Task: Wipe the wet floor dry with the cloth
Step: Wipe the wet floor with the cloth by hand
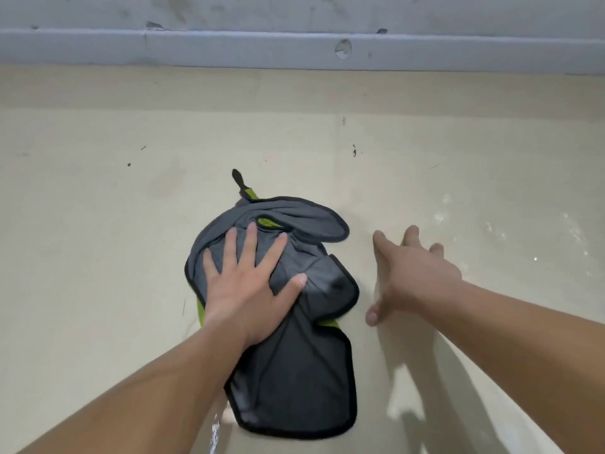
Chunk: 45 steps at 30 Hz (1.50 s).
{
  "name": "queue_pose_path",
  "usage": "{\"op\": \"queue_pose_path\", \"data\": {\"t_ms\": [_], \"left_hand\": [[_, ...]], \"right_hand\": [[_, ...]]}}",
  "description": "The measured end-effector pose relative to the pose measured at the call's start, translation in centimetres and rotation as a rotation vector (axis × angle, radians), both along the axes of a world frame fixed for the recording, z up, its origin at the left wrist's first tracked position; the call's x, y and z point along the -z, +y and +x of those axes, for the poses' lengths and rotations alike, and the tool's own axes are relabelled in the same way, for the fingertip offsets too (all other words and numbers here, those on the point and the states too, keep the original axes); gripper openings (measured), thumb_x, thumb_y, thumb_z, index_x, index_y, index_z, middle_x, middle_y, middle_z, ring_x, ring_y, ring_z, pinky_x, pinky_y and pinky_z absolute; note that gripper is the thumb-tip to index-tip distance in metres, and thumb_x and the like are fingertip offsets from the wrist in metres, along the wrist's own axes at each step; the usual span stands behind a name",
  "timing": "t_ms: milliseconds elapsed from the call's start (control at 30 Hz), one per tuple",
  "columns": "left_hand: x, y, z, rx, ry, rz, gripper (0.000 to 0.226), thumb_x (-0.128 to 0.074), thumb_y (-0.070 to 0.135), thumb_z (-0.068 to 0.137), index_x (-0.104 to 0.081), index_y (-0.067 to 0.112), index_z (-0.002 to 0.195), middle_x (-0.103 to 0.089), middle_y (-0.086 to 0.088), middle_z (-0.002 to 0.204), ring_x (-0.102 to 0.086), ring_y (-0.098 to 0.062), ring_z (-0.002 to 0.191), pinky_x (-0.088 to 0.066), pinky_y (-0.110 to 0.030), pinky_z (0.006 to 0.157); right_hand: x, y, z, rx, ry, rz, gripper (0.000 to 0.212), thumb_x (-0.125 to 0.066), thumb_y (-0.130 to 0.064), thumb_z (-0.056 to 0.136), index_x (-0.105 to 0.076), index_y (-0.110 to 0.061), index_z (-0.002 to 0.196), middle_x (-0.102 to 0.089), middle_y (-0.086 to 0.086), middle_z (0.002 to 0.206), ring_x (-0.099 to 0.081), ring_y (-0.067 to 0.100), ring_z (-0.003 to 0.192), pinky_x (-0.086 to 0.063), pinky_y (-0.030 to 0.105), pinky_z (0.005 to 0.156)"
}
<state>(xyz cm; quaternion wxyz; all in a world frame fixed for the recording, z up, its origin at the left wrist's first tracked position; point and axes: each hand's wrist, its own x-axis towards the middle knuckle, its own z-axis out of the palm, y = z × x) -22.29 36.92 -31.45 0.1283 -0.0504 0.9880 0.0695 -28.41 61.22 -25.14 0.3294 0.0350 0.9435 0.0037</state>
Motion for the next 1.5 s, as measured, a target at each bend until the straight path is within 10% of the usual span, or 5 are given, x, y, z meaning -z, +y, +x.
{"op": "queue_pose_path", "data": {"t_ms": [433,767,967,1200,1500], "left_hand": [[0.2,3.0,-18.2,-0.2,-0.071,0.019,0.073,-0.001,0.076,0.096,0.013,0.048,0.161,0.022,-0.01,0.173,0.025,-0.044,0.155,0.01,-0.078,0.115],[0.4,7.4,-18.3,0.645,0.044,0.056,0.066,-0.008,0.077,0.098,-0.004,0.055,0.161,0.01,0.011,0.175,0.016,-0.019,0.161,0.015,-0.057,0.125],[0.4,-2.1,-21.7,-0.182,-0.006,-0.003,0.084,-0.003,0.095,0.083,0.005,0.059,0.158,0.017,-0.002,0.174,0.018,-0.032,0.16,0.013,-0.07,0.12],[-0.6,1.2,-25.0,-0.382,-0.094,0.031,0.072,-0.001,0.079,0.095,0.015,0.05,0.16,0.024,-0.011,0.172,0.023,-0.048,0.154,0.006,-0.085,0.111],[0.1,15.4,-20.9,0.608,-0.014,0.079,0.059,-0.013,0.061,0.107,0.001,0.049,0.163,0.013,0.006,0.175,0.022,-0.028,0.159,0.016,-0.065,0.122]], "right_hand": [[0.6,0.5,-0.6,0.045,0.018,-0.09,0.151,-0.094,-0.035,0.038,0.006,-0.058,0.149,0.014,0.003,0.165,-0.007,0.045,0.143,-0.052,0.052,0.09],[0.6,0.3,-1.2,0.013,-0.028,-0.061,0.134,-0.095,-0.045,0.038,-0.014,-0.052,0.145,0.022,0.005,0.167,0.0,0.051,0.147,-0.05,0.053,0.099],[0.3,0.3,-1.2,0.042,0.0,-0.106,0.152,-0.095,-0.038,0.046,0.013,-0.055,0.151,0.027,0.004,0.165,0.009,0.05,0.15,-0.042,0.057,0.108],[0.8,0.5,-1.0,0.036,0.03,-0.086,0.153,-0.093,-0.041,0.047,0.019,-0.052,0.151,0.028,0.007,0.162,0.008,0.052,0.148,-0.042,0.058,0.105],[0.0,0.5,-1.4,0.047,-0.029,-0.114,0.144,-0.096,-0.037,0.041,-0.004,-0.056,0.151,0.02,0.006,0.166,0.005,0.052,0.148,-0.042,0.062,0.105]]}}
